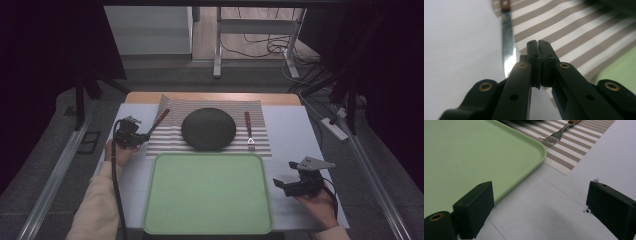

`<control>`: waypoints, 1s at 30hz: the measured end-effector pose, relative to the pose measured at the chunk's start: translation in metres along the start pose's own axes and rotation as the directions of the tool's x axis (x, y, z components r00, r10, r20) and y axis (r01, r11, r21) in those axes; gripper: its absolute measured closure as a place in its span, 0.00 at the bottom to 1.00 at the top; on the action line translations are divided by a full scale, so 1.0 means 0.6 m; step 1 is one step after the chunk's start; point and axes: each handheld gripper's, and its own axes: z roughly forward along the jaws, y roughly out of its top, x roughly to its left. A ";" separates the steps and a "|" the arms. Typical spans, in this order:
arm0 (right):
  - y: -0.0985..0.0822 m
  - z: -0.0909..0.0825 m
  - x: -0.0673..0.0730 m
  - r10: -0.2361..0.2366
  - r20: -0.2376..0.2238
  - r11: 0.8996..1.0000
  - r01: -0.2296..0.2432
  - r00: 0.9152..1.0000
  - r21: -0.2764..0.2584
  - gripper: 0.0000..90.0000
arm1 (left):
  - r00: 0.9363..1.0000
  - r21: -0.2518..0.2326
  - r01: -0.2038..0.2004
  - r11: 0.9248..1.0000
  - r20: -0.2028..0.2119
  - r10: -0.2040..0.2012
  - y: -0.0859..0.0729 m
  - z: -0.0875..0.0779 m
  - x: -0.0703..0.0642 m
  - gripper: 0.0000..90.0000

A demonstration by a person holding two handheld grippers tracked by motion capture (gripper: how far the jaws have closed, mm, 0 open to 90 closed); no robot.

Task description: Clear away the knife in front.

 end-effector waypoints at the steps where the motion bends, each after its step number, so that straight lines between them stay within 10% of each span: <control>1: 0.000 0.001 0.001 -0.005 0.001 1.000 0.005 1.000 0.004 0.09 | 0.999 -0.037 0.010 0.999 0.040 -0.009 -0.007 -0.014 -0.008 0.89; 6: 0.004 0.002 0.000 0.000 -0.007 1.000 0.000 1.000 -0.012 0.09 | 0.999 -0.096 0.000 0.995 0.032 0.003 -0.030 -0.043 -0.033 0.58; 17: 0.015 0.018 0.000 -0.014 -0.027 1.000 0.014 1.000 -0.005 0.09 | 1.000 -0.154 -0.008 0.988 0.019 0.011 -0.075 -0.086 -0.097 0.30; 30: 0.014 0.014 0.003 -0.016 -0.032 1.000 0.015 0.999 -0.016 0.09 | 0.998 -0.165 -0.034 0.986 0.044 0.042 -0.118 -0.106 -0.151 0.23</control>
